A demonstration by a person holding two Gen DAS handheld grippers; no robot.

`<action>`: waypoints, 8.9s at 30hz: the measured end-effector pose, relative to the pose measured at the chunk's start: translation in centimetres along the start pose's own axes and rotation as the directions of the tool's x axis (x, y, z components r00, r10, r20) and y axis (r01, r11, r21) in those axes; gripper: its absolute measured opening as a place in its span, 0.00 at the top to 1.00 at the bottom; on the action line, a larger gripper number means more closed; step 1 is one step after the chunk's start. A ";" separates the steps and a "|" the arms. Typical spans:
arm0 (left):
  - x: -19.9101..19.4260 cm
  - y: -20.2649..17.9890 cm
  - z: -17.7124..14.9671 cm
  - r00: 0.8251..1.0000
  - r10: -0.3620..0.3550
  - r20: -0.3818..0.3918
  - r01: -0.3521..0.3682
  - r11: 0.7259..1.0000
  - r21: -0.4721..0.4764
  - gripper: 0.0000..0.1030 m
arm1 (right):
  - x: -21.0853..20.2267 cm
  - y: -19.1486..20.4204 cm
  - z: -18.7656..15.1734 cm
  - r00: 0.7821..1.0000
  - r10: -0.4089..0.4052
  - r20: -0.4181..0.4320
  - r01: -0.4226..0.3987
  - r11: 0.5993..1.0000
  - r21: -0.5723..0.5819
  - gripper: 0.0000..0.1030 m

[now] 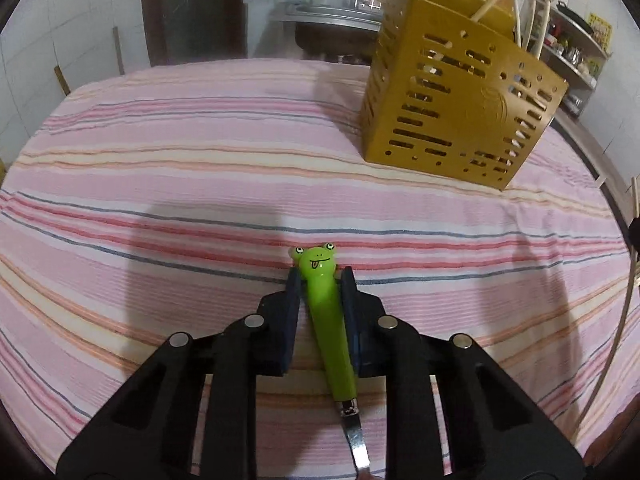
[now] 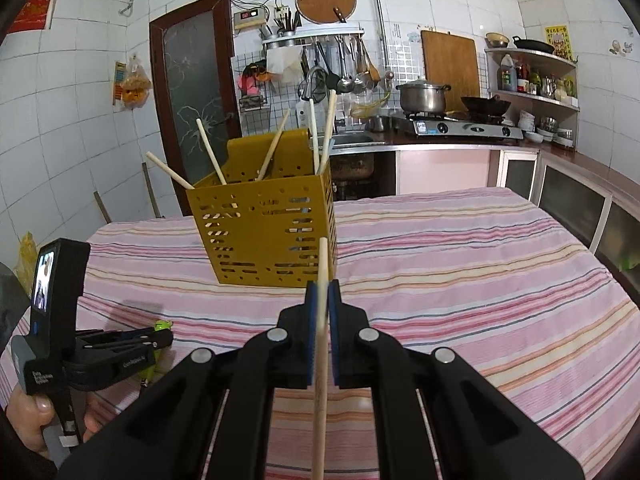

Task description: Organize utensils

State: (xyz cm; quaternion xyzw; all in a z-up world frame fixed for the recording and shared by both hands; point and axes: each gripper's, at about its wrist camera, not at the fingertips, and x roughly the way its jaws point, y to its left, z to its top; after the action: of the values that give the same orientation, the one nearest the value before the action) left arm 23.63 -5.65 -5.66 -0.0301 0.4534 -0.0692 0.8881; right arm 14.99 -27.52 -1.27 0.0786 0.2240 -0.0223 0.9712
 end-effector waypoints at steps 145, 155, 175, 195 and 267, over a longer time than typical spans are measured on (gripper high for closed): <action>-18.7 2.0 -2.6 0.807 -0.019 0.591 -0.023 0.998 0.064 0.05 | -5.6 0.8 1.9 0.994 -0.073 0.084 0.081 0.993 -0.089 0.04; -17.6 4.0 -9.7 0.814 0.088 0.574 -0.102 0.995 -0.008 0.05 | -9.1 3.6 -4.6 0.988 -0.057 0.145 0.076 0.988 -0.132 0.04; -17.2 3.0 -11.6 0.770 0.077 0.633 -0.148 0.987 0.059 0.05 | -10.2 2.6 -6.6 0.974 -0.086 0.210 0.106 0.991 -0.084 0.04; -17.3 3.2 -12.0 0.765 0.069 0.640 -0.131 0.990 0.051 0.05 | -10.6 3.0 -6.7 0.969 -0.098 0.226 0.125 0.986 -0.108 0.04; -17.4 3.3 -12.1 0.767 0.047 0.639 -0.114 0.991 0.063 0.05 | -10.7 2.7 -6.9 0.968 -0.101 0.232 0.128 0.986 -0.104 0.04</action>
State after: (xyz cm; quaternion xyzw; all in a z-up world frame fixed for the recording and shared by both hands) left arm 4.06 0.34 0.81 0.0115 0.1230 -0.0391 0.9916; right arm 2.63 -23.60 -2.30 0.0048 0.1173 -0.0737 0.9903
